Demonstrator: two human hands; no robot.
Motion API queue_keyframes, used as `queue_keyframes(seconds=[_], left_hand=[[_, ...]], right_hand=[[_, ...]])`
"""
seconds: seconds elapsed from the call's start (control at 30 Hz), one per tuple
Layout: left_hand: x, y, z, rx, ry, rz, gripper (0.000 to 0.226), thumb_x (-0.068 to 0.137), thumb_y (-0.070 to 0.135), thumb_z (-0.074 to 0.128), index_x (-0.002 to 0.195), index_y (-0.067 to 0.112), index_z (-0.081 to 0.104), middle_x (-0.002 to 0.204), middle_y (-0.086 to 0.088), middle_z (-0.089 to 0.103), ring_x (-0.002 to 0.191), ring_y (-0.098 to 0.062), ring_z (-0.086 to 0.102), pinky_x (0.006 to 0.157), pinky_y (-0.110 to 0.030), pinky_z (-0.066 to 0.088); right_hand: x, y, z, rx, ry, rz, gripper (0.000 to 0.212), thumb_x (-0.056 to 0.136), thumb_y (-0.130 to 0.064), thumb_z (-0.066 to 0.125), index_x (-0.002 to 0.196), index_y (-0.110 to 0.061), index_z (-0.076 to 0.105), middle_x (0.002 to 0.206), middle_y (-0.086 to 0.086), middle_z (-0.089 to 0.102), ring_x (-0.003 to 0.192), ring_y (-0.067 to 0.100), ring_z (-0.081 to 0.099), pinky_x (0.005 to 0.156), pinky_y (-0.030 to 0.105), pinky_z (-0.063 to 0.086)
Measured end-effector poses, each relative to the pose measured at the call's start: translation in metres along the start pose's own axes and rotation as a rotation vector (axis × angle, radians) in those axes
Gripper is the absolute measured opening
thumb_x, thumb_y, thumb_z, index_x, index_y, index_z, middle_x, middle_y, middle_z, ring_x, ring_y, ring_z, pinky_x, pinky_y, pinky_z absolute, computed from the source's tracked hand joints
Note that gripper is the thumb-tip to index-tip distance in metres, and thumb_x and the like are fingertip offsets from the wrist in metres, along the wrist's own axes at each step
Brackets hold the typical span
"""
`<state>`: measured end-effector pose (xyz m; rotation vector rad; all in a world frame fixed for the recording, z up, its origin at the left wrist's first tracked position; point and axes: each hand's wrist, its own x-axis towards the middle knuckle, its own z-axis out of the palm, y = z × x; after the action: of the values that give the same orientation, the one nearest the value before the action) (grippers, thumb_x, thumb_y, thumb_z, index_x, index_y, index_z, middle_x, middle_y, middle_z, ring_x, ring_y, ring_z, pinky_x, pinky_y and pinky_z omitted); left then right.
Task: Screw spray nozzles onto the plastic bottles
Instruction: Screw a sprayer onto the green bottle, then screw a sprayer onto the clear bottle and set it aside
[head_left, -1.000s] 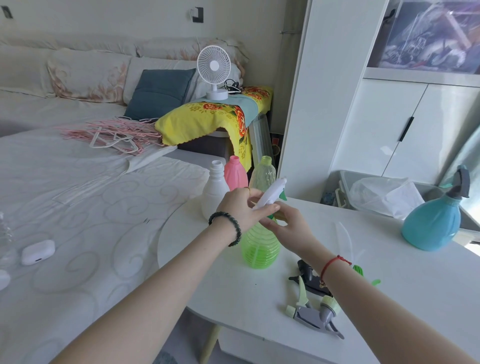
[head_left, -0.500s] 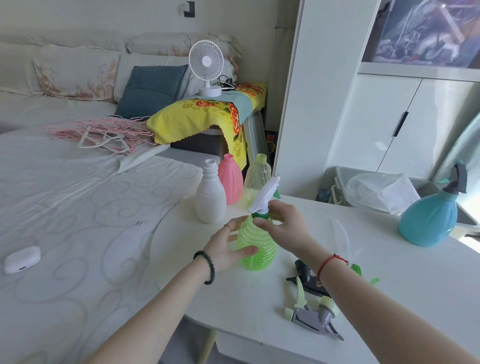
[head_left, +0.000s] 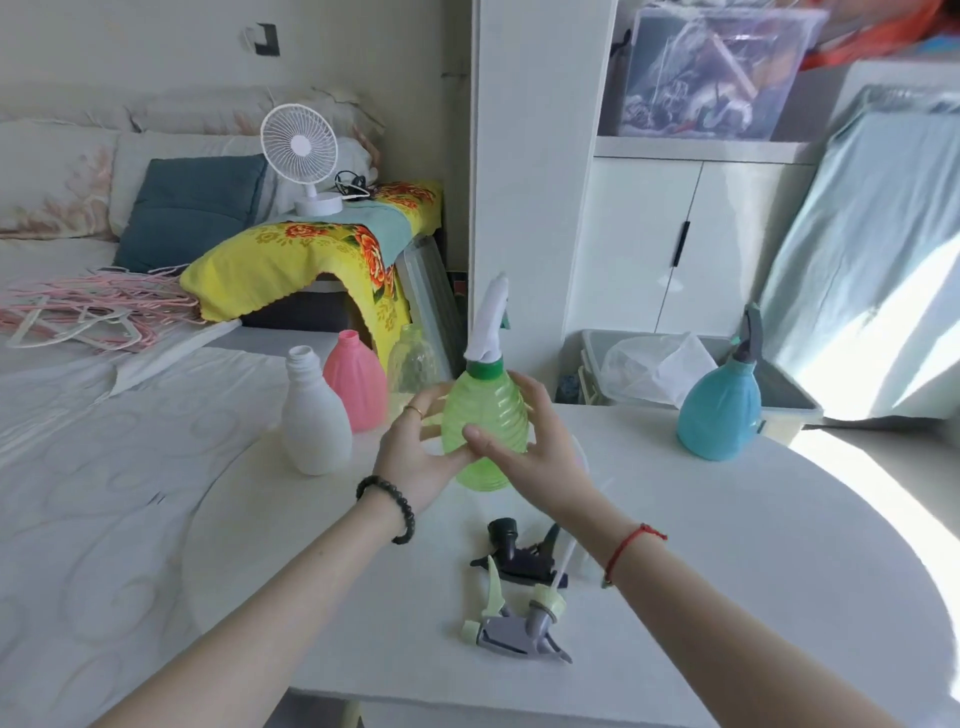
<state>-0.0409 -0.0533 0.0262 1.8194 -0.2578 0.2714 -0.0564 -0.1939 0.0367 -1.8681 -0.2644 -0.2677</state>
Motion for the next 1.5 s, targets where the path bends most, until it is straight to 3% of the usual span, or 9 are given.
queue_keyframes(seconds=[0.17, 0.27, 0.6, 0.73, 0.9, 1.07, 1.17, 1.3, 1.5], left_hand=[[0.020, 0.037, 0.095, -0.153, -0.123, -0.003, 0.043, 0.065, 0.038, 0.076, 0.093, 0.049, 0.045, 0.101, 0.022, 0.053, 0.099, -0.009, 0.057, 0.082, -0.032, 0.051], [0.027, 0.046, 0.158, -0.222, -0.235, -0.078, 0.027, 0.078, 0.046, 0.061, 0.101, 0.043, 0.048, 0.116, 0.006, 0.055, 0.106, -0.017, 0.056, 0.091, -0.046, 0.050], [0.020, 0.012, 0.287, -0.191, -0.434, -0.225, 0.043, 0.083, 0.031, 0.059, 0.123, 0.030, 0.045, 0.121, 0.002, 0.047, 0.105, -0.015, 0.052, 0.092, -0.037, 0.049], [0.020, 0.000, 0.296, -0.191, -0.456, -0.218, 0.042, 0.083, 0.029, 0.059, 0.122, 0.035, 0.044, 0.130, 0.000, 0.047, 0.113, -0.019, 0.054, 0.088, -0.033, 0.049], [0.021, -0.005, 0.270, -0.114, -0.475, -0.190, 0.050, 0.084, 0.034, 0.057, 0.129, 0.031, 0.037, 0.133, -0.002, 0.043, 0.117, -0.021, 0.053, 0.095, -0.036, 0.046], [0.039, -0.006, 0.172, -0.119, -0.273, -0.096, 0.040, 0.086, 0.028, 0.055, 0.124, 0.026, 0.042, 0.123, 0.001, 0.049, 0.106, -0.015, 0.054, 0.083, -0.019, 0.041], [0.052, -0.008, 0.096, -0.091, -0.088, -0.044, 0.033, 0.086, 0.023, 0.056, 0.117, 0.026, 0.046, 0.117, 0.002, 0.052, 0.098, -0.009, 0.054, 0.075, -0.009, 0.041], [0.057, -0.016, 0.007, -0.050, 0.130, -0.001, 0.033, 0.084, 0.023, 0.059, 0.115, 0.027, 0.047, 0.111, 0.005, 0.052, 0.092, 0.009, 0.050, 0.071, -0.001, 0.040], [0.068, -0.052, -0.051, 0.058, 0.099, -0.180, 0.061, 0.084, 0.040, 0.055, 0.136, 0.029, 0.025, 0.144, -0.001, 0.034, 0.131, -0.017, 0.035, 0.104, -0.029, 0.030]], right_hand=[[-0.005, 0.016, -0.104, -0.168, 0.052, 0.009, 0.099, 0.052, -0.059, 0.071, 0.137, -0.031, 0.030, 0.136, 0.001, 0.043, 0.127, 0.015, 0.041, 0.106, 0.047, 0.038], [-0.014, 0.044, -0.158, -0.225, 0.165, 0.034, 0.091, 0.056, -0.039, 0.081, 0.133, -0.034, 0.034, 0.130, 0.000, 0.047, 0.122, 0.019, 0.046, 0.102, 0.048, 0.041], [-0.045, 0.140, -0.246, -0.147, 0.281, 0.213, 0.065, 0.064, -0.014, 0.080, 0.113, -0.028, 0.039, 0.109, -0.012, 0.050, 0.109, 0.021, 0.051, 0.083, 0.031, 0.052], [-0.050, 0.151, -0.250, -0.066, 0.289, 0.224, 0.064, 0.069, -0.012, 0.076, 0.117, -0.031, 0.038, 0.105, -0.021, 0.050, 0.107, 0.018, 0.052, 0.061, 0.007, 0.049], [-0.058, 0.137, -0.243, -0.194, 0.399, 0.265, 0.089, 0.069, -0.022, 0.076, 0.139, -0.026, 0.021, 0.146, 0.000, 0.032, 0.133, 0.020, 0.032, 0.107, 0.040, 0.034], [-0.053, 0.072, -0.213, -0.157, 0.742, -0.241, 0.062, 0.075, -0.013, 0.068, 0.116, -0.046, 0.035, 0.118, -0.015, 0.047, 0.110, 0.017, 0.050, 0.093, 0.023, 0.044], [-0.029, 0.030, -0.166, -0.085, 0.566, -0.380, 0.055, 0.076, -0.012, 0.068, 0.111, -0.044, 0.039, 0.110, -0.019, 0.051, 0.099, 0.011, 0.055, 0.085, 0.017, 0.048], [0.015, 0.004, -0.084, 0.000, 0.270, -0.297, 0.054, 0.074, -0.015, 0.069, 0.110, -0.044, 0.041, 0.111, -0.016, 0.053, 0.102, 0.009, 0.056, 0.084, 0.023, 0.048], [0.079, 0.016, 0.019, -0.051, -0.073, 0.011, 0.076, 0.073, -0.027, 0.073, 0.133, -0.034, 0.028, 0.135, 0.002, 0.042, 0.121, 0.022, 0.045, 0.096, 0.036, 0.042]])
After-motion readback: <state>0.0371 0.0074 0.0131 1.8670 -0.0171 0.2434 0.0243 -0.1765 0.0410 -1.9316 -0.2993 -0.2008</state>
